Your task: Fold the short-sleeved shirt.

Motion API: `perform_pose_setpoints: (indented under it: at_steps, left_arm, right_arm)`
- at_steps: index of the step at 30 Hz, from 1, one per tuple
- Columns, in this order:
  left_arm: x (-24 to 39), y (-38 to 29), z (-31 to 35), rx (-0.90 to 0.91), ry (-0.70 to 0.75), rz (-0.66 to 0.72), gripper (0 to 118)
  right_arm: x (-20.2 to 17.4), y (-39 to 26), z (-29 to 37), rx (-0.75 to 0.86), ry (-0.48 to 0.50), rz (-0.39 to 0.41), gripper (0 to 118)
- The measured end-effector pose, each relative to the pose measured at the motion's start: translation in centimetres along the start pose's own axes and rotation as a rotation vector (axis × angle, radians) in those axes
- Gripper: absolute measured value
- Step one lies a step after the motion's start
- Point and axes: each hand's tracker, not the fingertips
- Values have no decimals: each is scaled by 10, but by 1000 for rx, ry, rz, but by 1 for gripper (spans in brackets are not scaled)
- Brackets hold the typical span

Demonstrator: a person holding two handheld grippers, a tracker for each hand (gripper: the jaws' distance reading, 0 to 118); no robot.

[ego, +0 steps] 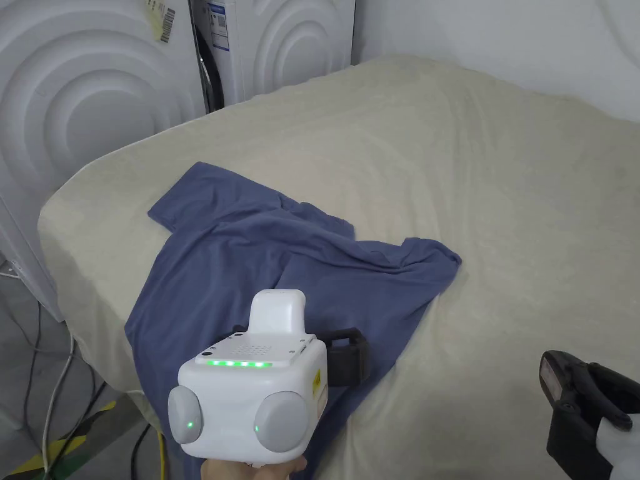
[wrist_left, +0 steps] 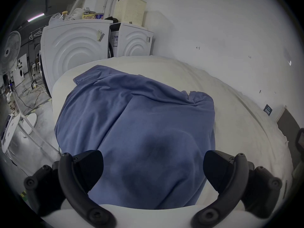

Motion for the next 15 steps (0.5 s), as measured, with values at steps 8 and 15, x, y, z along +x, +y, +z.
perform_pose_setpoints:
  at_steps: [8,15]
  left_arm:
    - [11,-4,-26,-94,40,-1,91]
    - [1,8,-23,-100,99,55,2]
  right_arm:
    - [1,-3,1,-18,-8,10,0]
    - [5,-4,0,-26,-5,-5,0]
